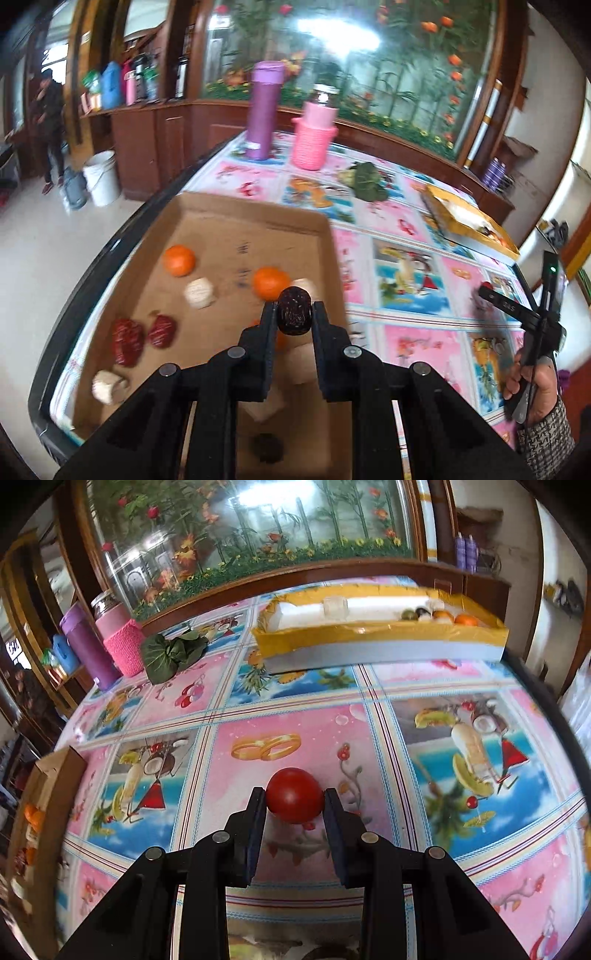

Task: Organize fruits
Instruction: 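Carry the tomato and date into the cardboard box and open both tools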

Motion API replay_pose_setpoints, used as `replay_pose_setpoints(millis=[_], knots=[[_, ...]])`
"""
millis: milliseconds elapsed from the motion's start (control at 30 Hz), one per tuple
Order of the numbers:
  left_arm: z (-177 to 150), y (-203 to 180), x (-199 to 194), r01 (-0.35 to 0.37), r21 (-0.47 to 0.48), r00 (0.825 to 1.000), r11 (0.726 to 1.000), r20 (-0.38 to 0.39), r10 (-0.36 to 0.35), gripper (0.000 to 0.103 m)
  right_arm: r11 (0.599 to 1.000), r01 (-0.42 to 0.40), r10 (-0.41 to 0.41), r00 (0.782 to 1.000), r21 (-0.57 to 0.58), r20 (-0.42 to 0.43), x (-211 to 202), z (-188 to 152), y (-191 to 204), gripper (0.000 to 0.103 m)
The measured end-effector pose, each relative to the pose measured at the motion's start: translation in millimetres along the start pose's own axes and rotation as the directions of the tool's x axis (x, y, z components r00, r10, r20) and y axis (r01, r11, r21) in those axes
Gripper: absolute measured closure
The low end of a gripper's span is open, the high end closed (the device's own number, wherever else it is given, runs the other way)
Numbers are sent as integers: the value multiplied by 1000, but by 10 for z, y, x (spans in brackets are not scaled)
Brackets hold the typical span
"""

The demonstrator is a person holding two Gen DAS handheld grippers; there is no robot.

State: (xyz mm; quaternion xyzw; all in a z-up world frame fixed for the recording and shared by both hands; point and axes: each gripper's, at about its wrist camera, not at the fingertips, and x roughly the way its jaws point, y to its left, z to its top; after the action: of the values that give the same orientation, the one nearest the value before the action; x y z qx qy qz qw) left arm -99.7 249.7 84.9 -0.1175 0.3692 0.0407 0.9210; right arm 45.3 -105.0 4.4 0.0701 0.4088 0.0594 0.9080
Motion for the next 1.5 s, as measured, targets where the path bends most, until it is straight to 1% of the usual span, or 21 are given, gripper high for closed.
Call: replay_pose_setpoints(millis=[67, 133, 200, 267, 367, 433, 533, 633, 700, 800, 900, 1033, 1100, 1200, 1267, 1367, 1433, 1500], knots=[[-4, 188, -37, -9, -27, 1000, 1000, 5, 9, 85, 999, 37, -36, 999, -35, 18, -69, -23, 98, 70], [16, 327, -96, -28, -34, 999, 999, 23, 28, 85, 999, 30, -29, 999, -41, 19, -181, -58, 208, 70], [28, 451, -148, -45, -38, 998, 998, 42, 46, 85, 998, 7, -6, 1000, -62, 25, -332, -79, 378, 70], [38, 594, -171, -43, -54, 998, 998, 45, 45, 85, 994, -17, 21, 999, -107, 37, -482, -95, 603, 69], [100, 758, -96, -38, -77, 999, 996, 16, 40, 85, 979, -86, 93, 995, -186, 31, -649, -127, 1018, 69], [181, 834, -22, -23, -93, 1000, 995, -18, 21, 85, 960, -139, 147, 989, -242, 14, -692, -160, 1347, 69], [318, 845, 99, -1, -85, 998, 996, -58, -3, 85, 924, -228, 228, 973, -308, -35, -657, -239, 1832, 69], [471, 806, 255, -2, -55, 996, 998, -94, -3, 85, 884, -311, 294, 950, -350, -102, -532, -329, 2273, 69], [565, 776, 376, -9, -34, 993, 999, -119, 4, 85, 863, -346, 318, 938, -368, -137, -427, -362, 2526, 69], [683, 790, 596, -17, -21, 986, 1000, -164, 13, 85, 850, -361, 320, 932, -383, -170, -267, -356, 2801, 69], [782, 863, 869, -9, -56, 975, 998, -220, -4, 85, 847, -352, 298, 935, -398, -191, -97, -286, 2986, 69], [846, 959, 1154, 13, -110, 961, 994, -275, -43, 85, 853, -333, 263, 939, -402, -220, 120, -196, 3125, 69], [857, 982, 1240, 22, -127, 955, 992, -292, -58, 85, 851, -337, 255, 935, -402, -244, 219, -174, 3186, 69], [848, 1007, 1307, 29, -146, 950, 989, -303, -72, 85, 841, -345, 246, 930, -417, -273, 329, -209, 3285, 69], [845, 1033, 1340, 32, -161, 948, 986, -309, -82, 83, 835, -355, 251, 926, -420, -283, 375, -237, 3326, 68], [848, 1051, 1319, 48, -172, 951, 984, -292, -97, 71, 832, -361, 257, 924, -421, -283, 391, -235, 3352, 68], [871, 1050, 1294, 57, -178, 955, 982, -277, -105, 59, 829, -365, 261, 923, -424, -283, 402, -234, 3365, 68], [879, 1062, 1228, 55, -181, 962, 982, -255, -101, 56, 827, -369, 268, 922, -425, -279, 400, -232, 3363, 68]])
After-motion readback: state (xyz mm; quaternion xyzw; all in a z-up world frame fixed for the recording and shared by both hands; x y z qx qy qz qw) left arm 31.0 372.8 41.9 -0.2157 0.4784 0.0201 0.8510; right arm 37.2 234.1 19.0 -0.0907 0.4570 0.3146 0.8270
